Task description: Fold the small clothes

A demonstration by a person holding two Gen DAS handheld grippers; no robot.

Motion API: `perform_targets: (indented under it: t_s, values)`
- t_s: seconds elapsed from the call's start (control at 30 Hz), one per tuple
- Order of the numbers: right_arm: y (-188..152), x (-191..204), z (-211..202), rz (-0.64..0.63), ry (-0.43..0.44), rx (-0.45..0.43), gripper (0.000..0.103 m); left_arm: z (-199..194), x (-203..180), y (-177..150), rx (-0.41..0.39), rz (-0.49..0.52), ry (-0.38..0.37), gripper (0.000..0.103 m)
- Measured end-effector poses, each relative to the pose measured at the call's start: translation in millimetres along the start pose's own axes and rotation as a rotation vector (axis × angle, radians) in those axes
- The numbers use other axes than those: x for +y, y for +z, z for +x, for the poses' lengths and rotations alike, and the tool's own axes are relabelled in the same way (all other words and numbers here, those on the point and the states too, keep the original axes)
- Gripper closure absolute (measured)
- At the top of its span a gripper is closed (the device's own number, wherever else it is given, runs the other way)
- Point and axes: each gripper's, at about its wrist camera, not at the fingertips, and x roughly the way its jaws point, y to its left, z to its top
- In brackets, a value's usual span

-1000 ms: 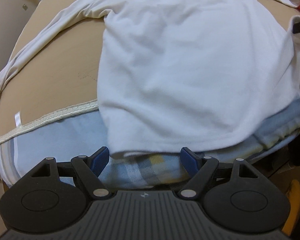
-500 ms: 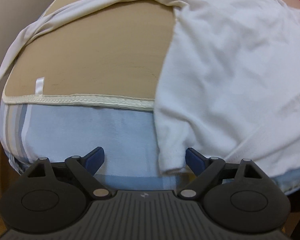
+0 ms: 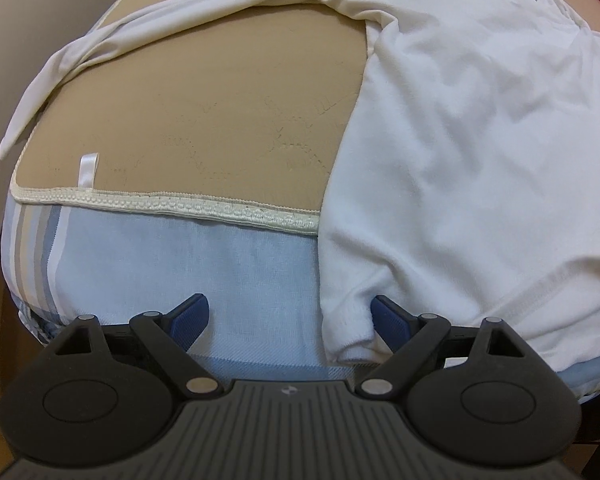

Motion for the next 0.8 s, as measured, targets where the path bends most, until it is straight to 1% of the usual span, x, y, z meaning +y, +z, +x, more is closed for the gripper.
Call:
perform_targets:
  t_s: [0.1,0.2,0.3,0.4,0.43,0.5,0.57,0.63,0.7,0.8]
  values:
    - [2.4,4.1,-16.2,-0.029,-0.01,-0.088,0.098,-3.6,1.5,0.0,-0.015,0.015,0.013,0.012]
    - [15.4,-4.5,-46.7,0.004,0.037,-0.156,0.098,-12.4,3.8,-4.2,-0.043,0.025,0.013,0.011]
    - [31.6,-15.2,-70.9,0.037,0.089,-0.166,0.098,-13.6,7.8,-7.7,-0.047,0.032,0.026,0.011]
    - [40.5,-16.9,-83.6,0.04,0.094,-0.179,0.098,-12.6,9.6,-9.1,-0.044,0.027,0.047,0.011]
    - [42.5,-17.6,-85.0,0.045,0.098,-0.179,0.098,-14.2,10.6,-9.7,-0.047,0.02,0.043,0.011]
    - [44.8,-16.2,-84.5,0.052,0.105,-0.175,0.098,-22.6,8.2,-13.1,-0.072,0.029,-0.003,0.011]
    - [44.9,-13.1,-81.8,0.043,0.098,-0.168,0.098,-33.6,-1.7,-18.1,-0.109,0.08,-0.055,0.011]
    - [43.5,-10.6,-77.3,0.036,0.095,-0.156,0.098,-44.0,-16.5,-25.0,-0.152,0.153,-0.089,0.011]
    - [40.0,-8.4,-76.1,0.044,0.099,-0.147,0.098,-48.3,-33.7,-32.6,-0.182,0.219,-0.103,0.011]
    - [39.9,-8.8,-74.5,0.06,0.106,-0.138,0.098,-42.8,-62.2,-43.8,-0.175,0.315,-0.099,0.011]
